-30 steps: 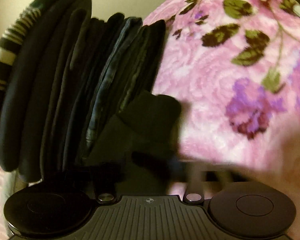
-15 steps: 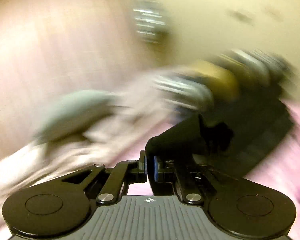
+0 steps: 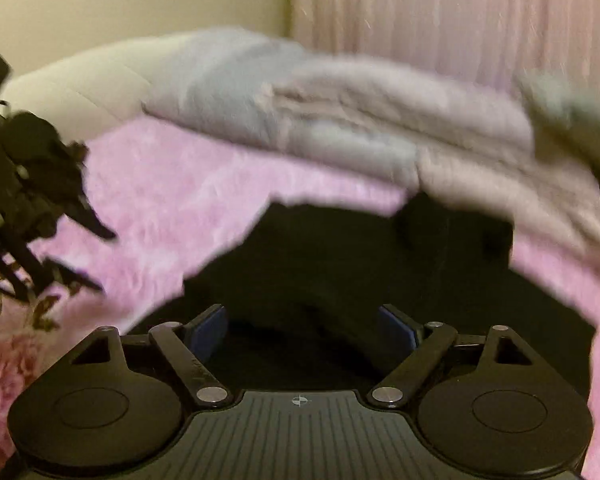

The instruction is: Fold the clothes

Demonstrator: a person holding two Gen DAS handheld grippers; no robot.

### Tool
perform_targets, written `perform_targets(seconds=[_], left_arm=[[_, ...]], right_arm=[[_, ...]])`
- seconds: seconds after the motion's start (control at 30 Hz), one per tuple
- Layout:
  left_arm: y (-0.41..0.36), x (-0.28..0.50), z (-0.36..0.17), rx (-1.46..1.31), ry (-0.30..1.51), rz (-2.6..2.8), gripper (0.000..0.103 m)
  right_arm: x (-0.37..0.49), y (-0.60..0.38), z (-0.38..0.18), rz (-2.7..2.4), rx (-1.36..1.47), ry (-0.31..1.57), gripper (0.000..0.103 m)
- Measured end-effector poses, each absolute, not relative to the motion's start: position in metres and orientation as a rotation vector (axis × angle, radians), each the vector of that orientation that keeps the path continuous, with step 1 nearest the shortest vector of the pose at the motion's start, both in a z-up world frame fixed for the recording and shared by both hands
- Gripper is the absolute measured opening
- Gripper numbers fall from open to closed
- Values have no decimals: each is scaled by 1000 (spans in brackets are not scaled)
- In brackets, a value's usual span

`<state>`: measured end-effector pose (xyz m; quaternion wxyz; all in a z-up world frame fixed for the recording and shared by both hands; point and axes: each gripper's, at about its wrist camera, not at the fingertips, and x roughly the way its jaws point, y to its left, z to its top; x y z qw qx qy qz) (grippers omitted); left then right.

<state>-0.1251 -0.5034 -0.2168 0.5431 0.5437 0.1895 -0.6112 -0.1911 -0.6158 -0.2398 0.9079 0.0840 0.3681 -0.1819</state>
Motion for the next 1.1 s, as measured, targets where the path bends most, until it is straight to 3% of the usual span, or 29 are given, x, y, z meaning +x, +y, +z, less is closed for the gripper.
perform_targets(seconds=[0.3,0.47,0.57,0.6,0.67,0.9,1.1], left_arm=[[-564,-110,-238,1190,437,-1511,35],[-619,-94,-249,1062,553,-1526,36],[-651,-78,-270,1065,731,-1496,37],[-655,-77,-273,1081,761,-1509,35],[-664,-76,-279,1110,820,-1535,4],[-677,-41,-212,1020,651,-1434,5],[-672,-45,-247,1177,685,-1323,14]], right_arm=[[-239,-645,-242,-708,402,909,85],[-270,-679,-241,-865,487,915,85],[-285,-695,-242,-918,526,904,85],[-290,-700,-243,-932,532,908,85],[-297,-710,-247,-960,539,917,85],[-310,-748,-254,-1072,412,931,85],[-312,-783,-284,-1050,441,983,85]])
